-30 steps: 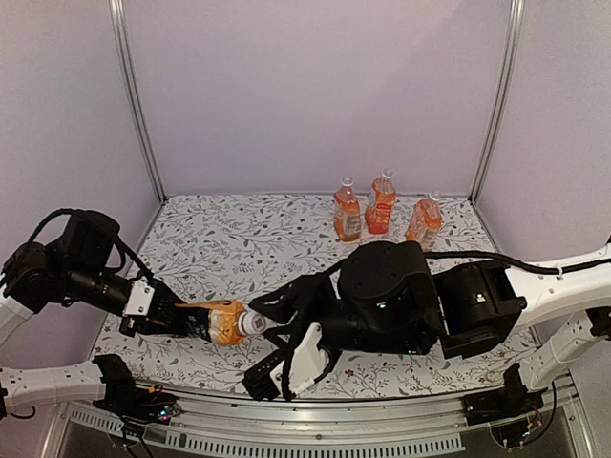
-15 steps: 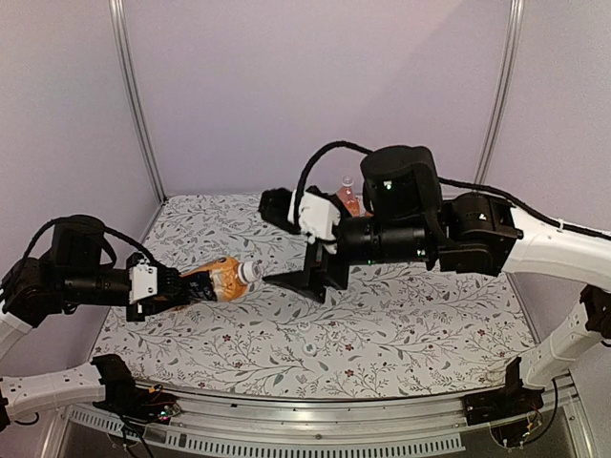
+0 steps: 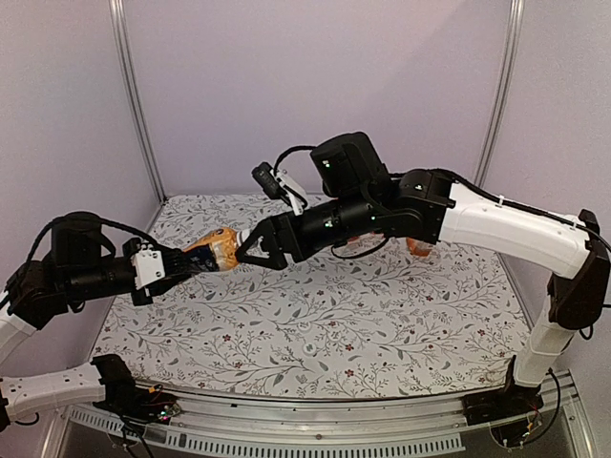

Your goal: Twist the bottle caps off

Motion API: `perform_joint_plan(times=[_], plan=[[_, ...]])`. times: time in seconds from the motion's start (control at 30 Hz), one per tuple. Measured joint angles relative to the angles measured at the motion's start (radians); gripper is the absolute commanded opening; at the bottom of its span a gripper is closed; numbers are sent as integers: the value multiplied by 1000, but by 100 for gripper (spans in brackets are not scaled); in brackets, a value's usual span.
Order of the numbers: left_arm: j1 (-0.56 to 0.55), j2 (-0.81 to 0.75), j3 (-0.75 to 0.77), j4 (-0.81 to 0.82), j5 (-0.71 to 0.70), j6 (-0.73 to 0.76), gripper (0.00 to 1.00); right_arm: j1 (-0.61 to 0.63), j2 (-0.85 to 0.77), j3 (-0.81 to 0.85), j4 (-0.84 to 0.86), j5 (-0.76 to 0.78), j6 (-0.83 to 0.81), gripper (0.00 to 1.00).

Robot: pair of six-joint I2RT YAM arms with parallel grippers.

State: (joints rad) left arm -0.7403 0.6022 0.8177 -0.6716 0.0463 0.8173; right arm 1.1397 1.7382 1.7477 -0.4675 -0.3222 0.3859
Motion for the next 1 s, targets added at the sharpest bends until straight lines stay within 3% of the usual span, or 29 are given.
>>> perform_joint_plan(times=[0.27, 0.43, 0.57, 0.67, 0.87, 1.0], plan=[[0, -2, 0, 2, 2, 5, 23, -4, 32, 45, -41, -43, 66, 66], [0, -2, 0, 2, 6, 9, 23, -9, 32, 57, -41, -57, 78, 38], [0, -2, 0, 2, 11, 13, 23, -9, 32, 62, -37, -66, 91, 22], [0, -3, 0, 0, 13, 16, 23, -11, 33, 62, -37, -82, 97, 0], [0, -10, 2, -23, 43, 13, 23, -5, 29, 47, -30, -102, 32, 0], [0, -6, 19, -136, 143, 20, 22, 53, -30, -63, -19, -47, -201, 0]])
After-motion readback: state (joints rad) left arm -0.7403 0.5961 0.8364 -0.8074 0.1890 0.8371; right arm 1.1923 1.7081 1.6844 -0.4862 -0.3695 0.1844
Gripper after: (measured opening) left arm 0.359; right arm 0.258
